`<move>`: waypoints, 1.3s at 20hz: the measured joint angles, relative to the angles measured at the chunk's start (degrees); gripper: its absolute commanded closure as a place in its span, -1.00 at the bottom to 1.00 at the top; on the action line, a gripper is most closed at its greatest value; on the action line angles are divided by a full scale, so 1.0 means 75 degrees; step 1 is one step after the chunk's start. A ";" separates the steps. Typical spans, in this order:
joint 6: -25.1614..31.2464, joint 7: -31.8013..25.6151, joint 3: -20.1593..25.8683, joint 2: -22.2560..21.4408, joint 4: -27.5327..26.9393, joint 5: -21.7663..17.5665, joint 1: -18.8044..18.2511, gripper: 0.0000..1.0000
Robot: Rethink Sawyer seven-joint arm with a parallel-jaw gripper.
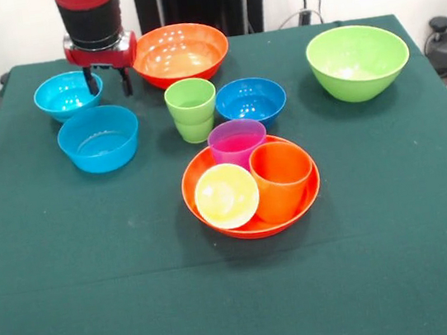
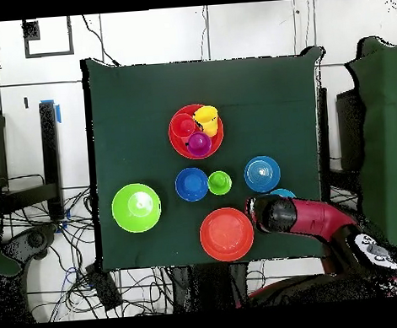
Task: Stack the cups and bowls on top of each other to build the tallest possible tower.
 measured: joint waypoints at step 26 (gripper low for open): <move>0.0001 0.0000 -0.0218 -0.0035 -0.0043 0.0002 0.0238 1.00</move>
